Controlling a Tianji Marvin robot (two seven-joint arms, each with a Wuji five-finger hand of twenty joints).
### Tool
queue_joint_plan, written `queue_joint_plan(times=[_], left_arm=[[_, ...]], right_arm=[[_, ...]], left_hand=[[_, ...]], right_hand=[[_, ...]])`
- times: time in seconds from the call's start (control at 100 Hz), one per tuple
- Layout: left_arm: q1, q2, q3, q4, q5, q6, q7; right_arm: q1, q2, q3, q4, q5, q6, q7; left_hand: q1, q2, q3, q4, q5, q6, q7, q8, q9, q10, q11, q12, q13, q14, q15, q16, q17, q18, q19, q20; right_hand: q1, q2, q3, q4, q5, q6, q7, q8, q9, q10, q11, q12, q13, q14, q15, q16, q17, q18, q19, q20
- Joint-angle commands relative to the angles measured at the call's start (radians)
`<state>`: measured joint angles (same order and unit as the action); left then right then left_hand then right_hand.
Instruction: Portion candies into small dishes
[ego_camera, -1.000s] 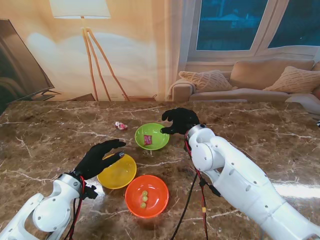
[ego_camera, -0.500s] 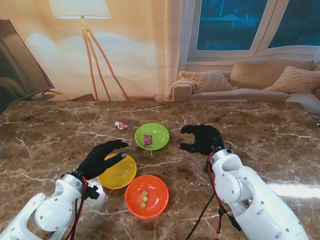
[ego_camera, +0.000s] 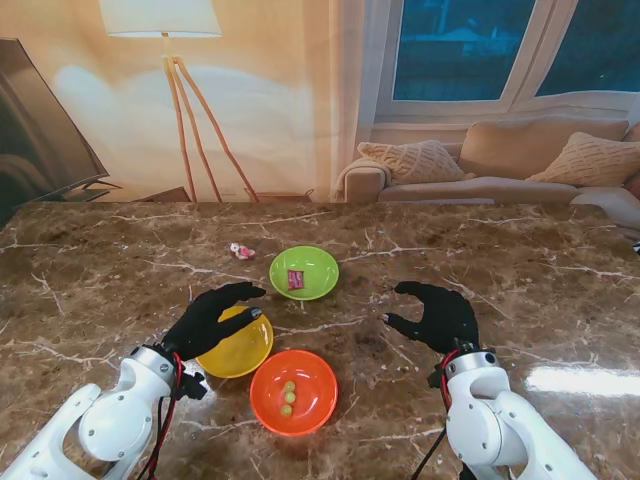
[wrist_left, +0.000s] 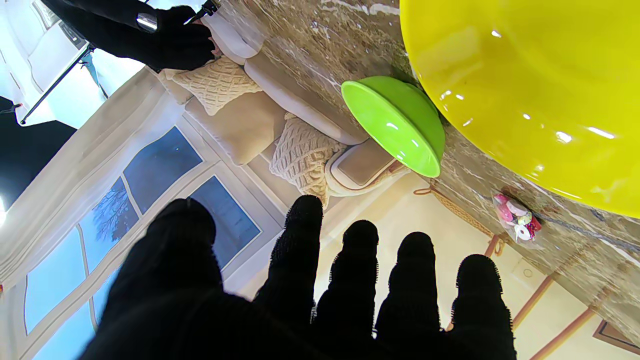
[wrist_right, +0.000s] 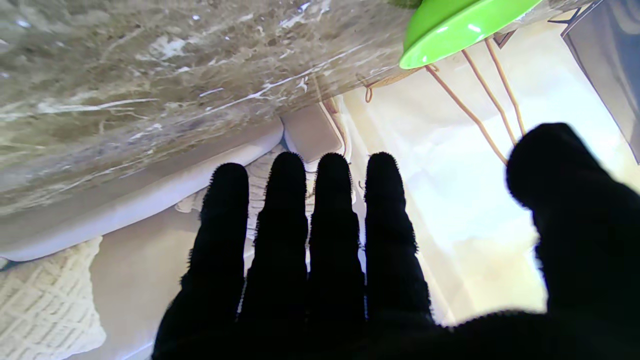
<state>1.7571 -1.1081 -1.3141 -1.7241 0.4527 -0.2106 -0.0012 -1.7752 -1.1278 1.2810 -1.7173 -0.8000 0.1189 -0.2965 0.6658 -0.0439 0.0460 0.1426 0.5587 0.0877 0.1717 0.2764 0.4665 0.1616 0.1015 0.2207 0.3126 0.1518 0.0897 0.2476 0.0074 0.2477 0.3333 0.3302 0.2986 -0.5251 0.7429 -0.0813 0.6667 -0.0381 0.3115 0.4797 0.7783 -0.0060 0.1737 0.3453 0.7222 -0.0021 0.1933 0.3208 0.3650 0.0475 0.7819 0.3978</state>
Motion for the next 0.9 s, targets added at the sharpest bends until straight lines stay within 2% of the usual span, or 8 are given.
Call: queue_joint_plan(times=[0.0, 0.3, 0.64, 0.89], left_arm=[[-0.003, -0.002, 0.01, 0.008, -0.002, 0.006, 0.0], [-0.048, 0.003, 0.034, 0.029, -0.025, 0.017, -0.04], [-0.09, 0.029, -0.073, -0.058, 0.001, 0.075, -0.18], [-0.176, 0.051, -0.129, -0.033, 0.007, 0.135, -0.305]], right_arm=[[-0.03, -0.004, 0.004, 0.0, 0.0, -0.002, 0.016], [-0.046, -0.008, 0.019, -0.005, -0.001, -0.024, -0.01], [-0.033, -0.014, 0.015, -0.002, 0.015, -0.024, -0.031], [-0.031, -0.018, 0.012, 0.003, 0.023, -0.018, -0.048]], left_hand=[[-0.015, 0.047, -0.023, -0.018, -0.014, -0.004, -0.013, 0.001, -0.034, -0.008, -0.011, -0.017, -0.019, -0.022, -0.017, -0.012, 0.003, -0.004, -0.023, 0.011], [-0.015, 0.044, -0.022, -0.018, -0.021, -0.002, -0.015, 0.0, -0.035, -0.01, -0.01, -0.018, -0.017, -0.026, -0.016, -0.011, 0.003, -0.006, -0.019, 0.01], [-0.013, 0.036, -0.019, -0.015, -0.025, -0.004, -0.016, 0.0, -0.037, -0.023, -0.005, -0.017, -0.008, -0.029, -0.013, -0.01, 0.01, -0.014, -0.007, 0.013], [0.014, 0.009, -0.006, -0.01, -0.026, -0.008, -0.013, 0.0, -0.04, -0.028, 0.001, -0.017, -0.002, -0.032, -0.01, -0.009, 0.009, -0.018, 0.01, 0.016]], right_hand=[[-0.037, 0.015, -0.005, 0.034, -0.034, -0.012, -0.015, -0.007, -0.025, 0.003, -0.013, -0.018, -0.038, -0.019, -0.015, -0.031, -0.014, -0.037, -0.026, -0.032], [-0.039, 0.016, -0.002, 0.035, -0.028, -0.016, -0.012, -0.01, -0.028, 0.005, -0.013, -0.027, -0.044, -0.013, -0.012, -0.038, -0.02, -0.032, -0.022, -0.052], [-0.038, 0.017, 0.005, 0.033, -0.017, -0.023, -0.004, -0.009, -0.025, 0.008, -0.01, -0.03, -0.042, -0.004, -0.007, -0.037, -0.022, -0.025, -0.016, -0.063], [-0.036, 0.016, 0.011, 0.032, -0.011, -0.024, 0.0, -0.007, -0.017, 0.008, -0.006, -0.028, -0.037, -0.002, -0.004, -0.035, -0.019, -0.022, -0.01, -0.067]])
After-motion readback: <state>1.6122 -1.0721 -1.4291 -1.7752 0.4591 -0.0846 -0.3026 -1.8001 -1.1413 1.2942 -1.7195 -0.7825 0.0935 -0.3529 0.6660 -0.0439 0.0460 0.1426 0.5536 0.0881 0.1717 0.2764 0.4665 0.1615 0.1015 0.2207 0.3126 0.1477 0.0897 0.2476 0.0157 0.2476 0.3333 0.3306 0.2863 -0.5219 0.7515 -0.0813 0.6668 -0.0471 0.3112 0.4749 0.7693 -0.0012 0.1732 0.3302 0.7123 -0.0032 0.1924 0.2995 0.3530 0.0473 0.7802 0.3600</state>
